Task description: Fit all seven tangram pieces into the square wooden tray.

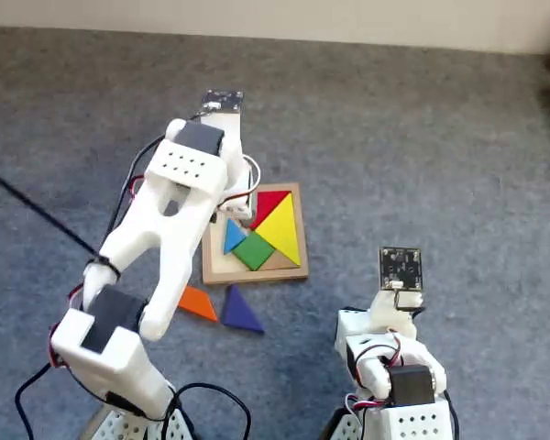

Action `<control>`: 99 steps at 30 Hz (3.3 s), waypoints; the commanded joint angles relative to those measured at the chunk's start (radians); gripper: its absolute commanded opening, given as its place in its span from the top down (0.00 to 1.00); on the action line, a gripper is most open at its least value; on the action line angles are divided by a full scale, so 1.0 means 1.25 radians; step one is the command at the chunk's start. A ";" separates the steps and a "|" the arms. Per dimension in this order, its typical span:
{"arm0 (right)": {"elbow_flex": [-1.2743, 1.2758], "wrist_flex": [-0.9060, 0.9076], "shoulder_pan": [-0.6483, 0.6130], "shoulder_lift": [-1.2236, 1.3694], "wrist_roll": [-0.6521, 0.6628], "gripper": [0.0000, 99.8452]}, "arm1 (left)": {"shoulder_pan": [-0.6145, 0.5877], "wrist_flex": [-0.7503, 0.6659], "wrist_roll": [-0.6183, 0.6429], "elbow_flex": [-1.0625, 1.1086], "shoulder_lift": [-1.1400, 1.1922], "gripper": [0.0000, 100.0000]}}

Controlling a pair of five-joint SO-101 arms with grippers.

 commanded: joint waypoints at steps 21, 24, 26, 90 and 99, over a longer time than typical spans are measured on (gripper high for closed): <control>0.116 0.007 0.015 -0.009 -0.009 0.99 | -0.079 -0.104 -0.047 0.499 -0.239 0.82; 0.116 0.007 0.015 -0.009 -0.009 0.99 | -0.078 -0.164 -0.047 0.555 -0.239 0.82; 0.116 0.007 0.015 -0.009 -0.009 0.99 | -0.079 -0.204 -0.047 0.587 -0.239 0.82; 0.116 0.007 0.017 -0.009 -0.007 0.99 | -0.576 -0.354 -0.511 0.629 -0.236 0.73; 0.116 0.007 0.017 -0.009 -0.007 0.99 | -0.575 -0.425 -0.511 0.654 -0.236 0.81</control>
